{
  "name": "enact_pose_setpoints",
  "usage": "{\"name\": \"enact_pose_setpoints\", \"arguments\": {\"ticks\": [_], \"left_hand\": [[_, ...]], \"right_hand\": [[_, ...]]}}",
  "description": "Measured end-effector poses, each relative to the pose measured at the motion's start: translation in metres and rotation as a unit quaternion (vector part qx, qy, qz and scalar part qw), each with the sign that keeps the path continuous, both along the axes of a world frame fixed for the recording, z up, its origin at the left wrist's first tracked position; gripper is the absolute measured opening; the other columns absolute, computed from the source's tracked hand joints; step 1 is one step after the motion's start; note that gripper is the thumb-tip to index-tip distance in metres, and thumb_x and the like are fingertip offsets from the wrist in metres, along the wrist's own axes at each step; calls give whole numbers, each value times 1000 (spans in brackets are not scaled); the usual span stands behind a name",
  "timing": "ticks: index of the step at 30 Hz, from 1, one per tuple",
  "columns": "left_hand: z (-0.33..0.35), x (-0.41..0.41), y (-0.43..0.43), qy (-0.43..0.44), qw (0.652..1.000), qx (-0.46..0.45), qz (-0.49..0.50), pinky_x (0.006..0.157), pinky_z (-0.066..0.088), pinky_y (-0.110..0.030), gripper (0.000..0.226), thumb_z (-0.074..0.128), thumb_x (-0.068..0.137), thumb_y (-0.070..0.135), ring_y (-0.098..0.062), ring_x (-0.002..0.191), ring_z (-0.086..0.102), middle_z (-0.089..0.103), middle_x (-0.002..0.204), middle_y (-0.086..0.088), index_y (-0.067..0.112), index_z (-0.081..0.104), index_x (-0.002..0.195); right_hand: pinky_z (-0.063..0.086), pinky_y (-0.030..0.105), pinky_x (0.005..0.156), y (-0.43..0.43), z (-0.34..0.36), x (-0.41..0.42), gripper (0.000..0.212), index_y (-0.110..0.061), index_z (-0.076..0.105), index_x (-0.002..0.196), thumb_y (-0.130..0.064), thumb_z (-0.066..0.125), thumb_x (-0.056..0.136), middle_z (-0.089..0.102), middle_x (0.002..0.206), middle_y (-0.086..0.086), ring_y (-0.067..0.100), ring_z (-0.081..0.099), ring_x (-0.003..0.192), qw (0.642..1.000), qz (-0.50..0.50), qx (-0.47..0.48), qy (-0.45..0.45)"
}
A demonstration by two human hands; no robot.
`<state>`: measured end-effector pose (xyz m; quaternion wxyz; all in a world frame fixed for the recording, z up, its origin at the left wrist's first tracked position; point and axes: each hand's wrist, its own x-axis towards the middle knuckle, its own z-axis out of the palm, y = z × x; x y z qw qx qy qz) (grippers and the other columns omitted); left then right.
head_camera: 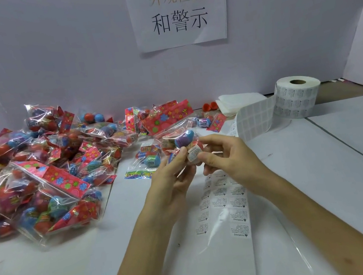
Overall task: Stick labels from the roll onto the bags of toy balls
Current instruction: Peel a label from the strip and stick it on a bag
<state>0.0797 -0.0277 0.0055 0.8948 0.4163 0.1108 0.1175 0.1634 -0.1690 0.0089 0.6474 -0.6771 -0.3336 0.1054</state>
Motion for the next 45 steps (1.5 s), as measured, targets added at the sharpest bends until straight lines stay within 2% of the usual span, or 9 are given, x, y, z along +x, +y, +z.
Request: {"name": "enact_pose_setpoints", "arguments": {"ticks": [7,12,15,24,27,32,36,40,45], "left_hand": [[-1,1,2,39,996,-76,-9,78,62,-23,22,72,83,28,-17,86,71,76,87,-9,9,84,82],[0,1,1,27,997,65,37,77,61,-26,37,70,90,31,-20,90,74,77,100,-10,8,73,118],[-1,3,0,14,988,142,66,84,60,-33,56,76,84,24,-28,95,74,74,114,-19,6,58,134],[-1,1,4,-19,998,64,5,85,57,-27,41,68,93,9,-21,107,71,72,123,-16,3,61,133],[-1,3,1,2,987,138,87,76,58,-27,28,70,91,4,-20,102,72,76,112,-10,12,69,118],[-3,2,-8,-68,815,480,319,72,54,-15,42,79,82,-3,-3,96,63,69,103,13,28,67,107],[-10,2,-10,-132,681,628,352,96,48,-18,51,71,75,-17,-14,116,58,66,121,2,14,72,115],[-9,4,-9,-142,701,614,333,101,43,-13,70,48,69,-25,-11,123,54,64,125,3,18,76,117],[-4,2,-13,-147,790,522,286,94,51,-18,48,51,83,-11,-5,120,57,63,124,5,23,80,101]], "right_hand": [[54,30,65,2,2,-3,25,-23,67,119,-19,71,95,72,77,3,19,65,64,999,25,-13,-17],[52,26,63,0,4,-4,30,-26,69,109,-48,69,89,73,80,6,19,66,66,999,27,0,26],[56,32,67,1,3,-2,32,-19,68,109,-42,72,87,74,80,8,22,69,65,999,-10,8,39],[61,34,76,0,3,-1,26,-23,66,120,-10,64,97,77,92,5,21,73,71,998,2,23,58],[59,27,70,1,1,-2,26,-25,63,124,-15,64,99,74,103,2,21,76,78,998,-46,-18,41],[55,27,66,-4,10,2,23,-16,63,118,-27,49,105,71,107,15,25,73,77,979,23,17,202],[52,39,83,-8,15,3,45,-14,57,131,-37,27,106,70,114,12,29,70,98,940,108,131,295],[50,51,98,-12,14,7,54,-11,52,145,-37,26,105,58,141,21,33,60,116,925,111,179,316],[45,63,107,-12,10,10,52,-11,63,136,-37,29,107,62,137,20,41,60,124,913,95,213,334]]}}
